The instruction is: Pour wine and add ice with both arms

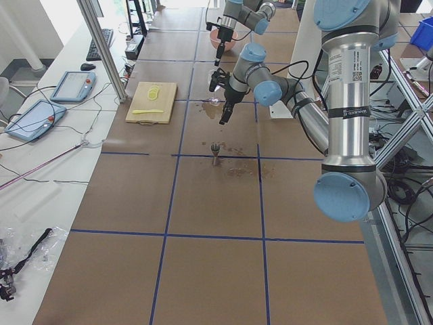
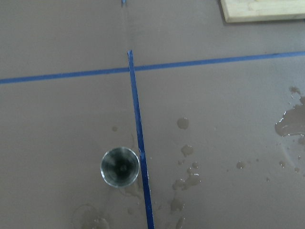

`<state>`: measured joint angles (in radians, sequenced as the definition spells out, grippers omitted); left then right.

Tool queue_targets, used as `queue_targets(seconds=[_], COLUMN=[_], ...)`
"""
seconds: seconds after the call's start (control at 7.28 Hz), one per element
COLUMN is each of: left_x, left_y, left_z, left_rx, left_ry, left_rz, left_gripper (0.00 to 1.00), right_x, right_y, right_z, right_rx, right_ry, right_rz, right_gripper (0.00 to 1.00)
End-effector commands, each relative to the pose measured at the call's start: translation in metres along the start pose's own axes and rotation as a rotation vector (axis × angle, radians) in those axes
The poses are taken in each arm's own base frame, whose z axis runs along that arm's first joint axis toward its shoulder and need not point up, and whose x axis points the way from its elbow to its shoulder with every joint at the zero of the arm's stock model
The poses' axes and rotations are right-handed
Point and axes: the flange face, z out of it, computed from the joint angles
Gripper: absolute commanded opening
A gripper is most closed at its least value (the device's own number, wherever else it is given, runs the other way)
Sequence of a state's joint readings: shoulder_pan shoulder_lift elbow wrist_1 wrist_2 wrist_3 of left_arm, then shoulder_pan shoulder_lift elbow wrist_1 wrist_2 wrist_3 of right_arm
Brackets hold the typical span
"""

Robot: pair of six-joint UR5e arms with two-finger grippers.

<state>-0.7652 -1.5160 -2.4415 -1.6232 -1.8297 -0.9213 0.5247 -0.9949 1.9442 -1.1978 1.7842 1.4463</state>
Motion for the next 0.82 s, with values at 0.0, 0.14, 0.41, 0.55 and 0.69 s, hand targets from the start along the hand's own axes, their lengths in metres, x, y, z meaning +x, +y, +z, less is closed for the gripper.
queue_targets(seconds=[0.0,0.14,0.41,0.55,0.69], left_x=[0.004,0.001,-0.036,-0.067,-0.100], left_y=[-0.006,-0.009,-0.044,-0.076,-0.098], left_z=[-0.005,-0.007,-0.016,-0.016,-0.015], left_rx=[0.004,0.009,0.018,0.029,0.000], left_ry=[-0.007,-0.012,-0.031,-0.048,-0.035], left_rz=[0.003,0.016,0.100,0.134,0.175], left_gripper=[1.00,1.00,1.00,1.00,1.00], right_x=[-0.003,-0.004,0.002,0.007,0.023], right_y=[-0.002,-0.006,-0.019,-0.026,-0.044], right_z=[-0.001,-0.003,-0.020,-0.025,-0.030], right_rx=[0.013,0.020,0.031,0.034,0.023], right_ry=[-0.003,-0.004,0.047,0.078,0.128], right_rz=[0.007,0.007,0.012,-0.008,-0.051], right_gripper=[0.99,1.00,1.00,1.00,1.00])
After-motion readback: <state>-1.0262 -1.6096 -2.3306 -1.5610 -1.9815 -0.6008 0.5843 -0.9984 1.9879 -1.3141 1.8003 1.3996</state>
